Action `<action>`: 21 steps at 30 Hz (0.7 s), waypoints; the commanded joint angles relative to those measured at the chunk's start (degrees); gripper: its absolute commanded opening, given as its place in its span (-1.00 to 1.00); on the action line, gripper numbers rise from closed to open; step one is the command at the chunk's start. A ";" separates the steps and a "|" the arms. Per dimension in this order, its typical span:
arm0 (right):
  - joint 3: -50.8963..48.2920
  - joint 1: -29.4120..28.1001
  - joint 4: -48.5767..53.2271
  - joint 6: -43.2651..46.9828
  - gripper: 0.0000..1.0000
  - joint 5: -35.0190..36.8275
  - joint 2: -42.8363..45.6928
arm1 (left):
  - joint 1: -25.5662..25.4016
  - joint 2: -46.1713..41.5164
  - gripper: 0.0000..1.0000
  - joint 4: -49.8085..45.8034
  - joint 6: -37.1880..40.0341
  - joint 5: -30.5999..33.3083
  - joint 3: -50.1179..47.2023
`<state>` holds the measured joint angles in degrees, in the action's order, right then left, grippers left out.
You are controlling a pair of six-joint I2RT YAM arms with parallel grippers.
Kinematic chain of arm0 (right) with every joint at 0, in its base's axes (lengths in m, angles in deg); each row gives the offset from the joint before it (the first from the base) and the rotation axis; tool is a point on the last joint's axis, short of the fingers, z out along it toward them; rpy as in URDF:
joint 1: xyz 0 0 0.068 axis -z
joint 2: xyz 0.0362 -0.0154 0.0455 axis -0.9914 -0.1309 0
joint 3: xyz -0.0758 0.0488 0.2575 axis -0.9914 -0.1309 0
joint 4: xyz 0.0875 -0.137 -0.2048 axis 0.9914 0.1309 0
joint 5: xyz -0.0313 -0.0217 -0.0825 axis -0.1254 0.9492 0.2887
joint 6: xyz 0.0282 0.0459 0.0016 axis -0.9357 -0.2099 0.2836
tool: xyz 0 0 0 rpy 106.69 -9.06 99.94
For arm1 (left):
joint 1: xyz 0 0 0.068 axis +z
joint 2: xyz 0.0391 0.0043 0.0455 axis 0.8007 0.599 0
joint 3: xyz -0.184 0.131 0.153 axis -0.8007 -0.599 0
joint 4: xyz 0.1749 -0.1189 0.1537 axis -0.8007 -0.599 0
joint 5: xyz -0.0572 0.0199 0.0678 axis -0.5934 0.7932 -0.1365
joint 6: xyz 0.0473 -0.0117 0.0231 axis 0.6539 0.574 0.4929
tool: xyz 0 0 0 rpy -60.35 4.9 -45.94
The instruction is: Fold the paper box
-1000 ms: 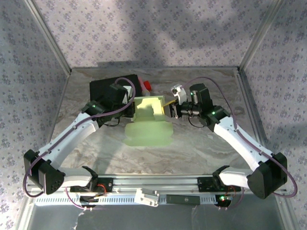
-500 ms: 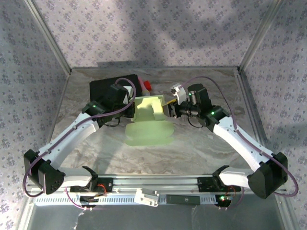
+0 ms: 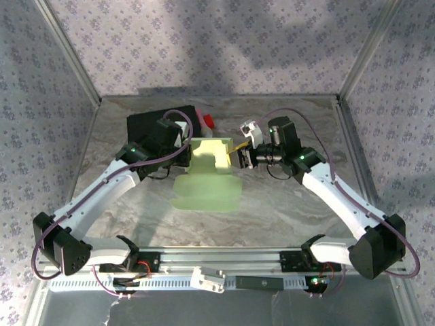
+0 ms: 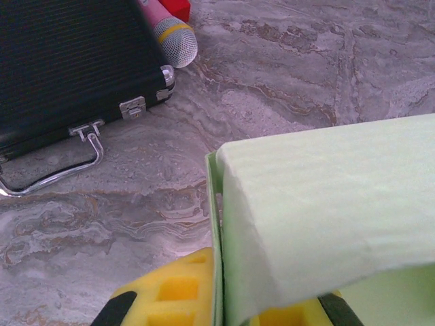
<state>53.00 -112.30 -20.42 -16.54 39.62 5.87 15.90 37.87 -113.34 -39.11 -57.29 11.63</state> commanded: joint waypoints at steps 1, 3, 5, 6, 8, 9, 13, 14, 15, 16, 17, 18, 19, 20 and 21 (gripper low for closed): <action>2.03 -0.32 0.61 1.48 0.02 -3.22 -0.70 | -1.72 0.06 -1.00 2.06 0.98 -4.54 3.09; 2.04 -0.19 0.92 1.74 0.04 -3.48 -0.62 | -1.68 0.08 -1.00 2.08 0.98 -4.54 3.08; 1.99 -0.10 1.01 1.79 0.04 -3.18 -0.50 | -1.68 0.09 -1.00 2.12 0.98 -4.43 3.13; 2.03 0.02 1.23 1.88 0.05 -2.84 -0.59 | -1.72 0.17 -1.00 2.16 0.98 -4.48 3.20; 2.21 0.03 1.35 1.81 0.04 -2.71 -0.78 | -1.72 0.14 -1.00 2.15 1.07 -4.53 3.26; 2.35 0.05 1.21 1.85 0.04 -2.64 -0.85 | -1.79 0.26 -1.00 2.10 1.07 -4.54 3.26; 2.72 -0.06 1.32 1.70 -0.21 -0.29 -1.30 | -1.84 0.44 -1.00 2.09 1.16 -4.54 3.56; 2.81 -0.22 1.36 1.78 -0.26 0.38 -1.47 | -1.90 0.40 -1.00 2.14 1.16 -4.51 3.53; 3.05 -0.63 1.47 1.79 -0.34 1.53 -1.62 | -2.01 0.51 -1.00 2.12 1.16 -4.59 3.61; 3.16 -1.03 1.71 1.71 -0.39 2.79 -1.74 | -2.13 0.59 -1.00 2.18 1.16 -4.55 3.70; 3.39 -1.51 1.87 1.58 -0.39 4.20 -1.88 | -2.12 0.66 -1.00 2.09 1.15 -4.54 3.88; 3.59 -2.06 2.17 1.44 -0.39 6.03 -2.00 | -2.27 0.85 -1.00 2.10 1.16 -4.54 3.95; 4.02 -2.79 2.59 1.18 -0.39 8.08 -2.18 | -2.46 1.01 -1.00 2.09 1.09 -4.45 4.05; 4.37 -3.39 2.93 0.88 -0.39 10.33 -2.31 | -2.56 1.17 -1.00 2.04 1.07 -4.30 4.27; 4.98 -4.33 3.75 0.67 -0.41 13.24 -2.58 | -2.77 1.36 -1.00 1.94 1.00 -4.07 4.47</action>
<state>55.18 -113.87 -17.58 -15.73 47.62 4.21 15.27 38.71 -114.67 -39.11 -56.20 12.81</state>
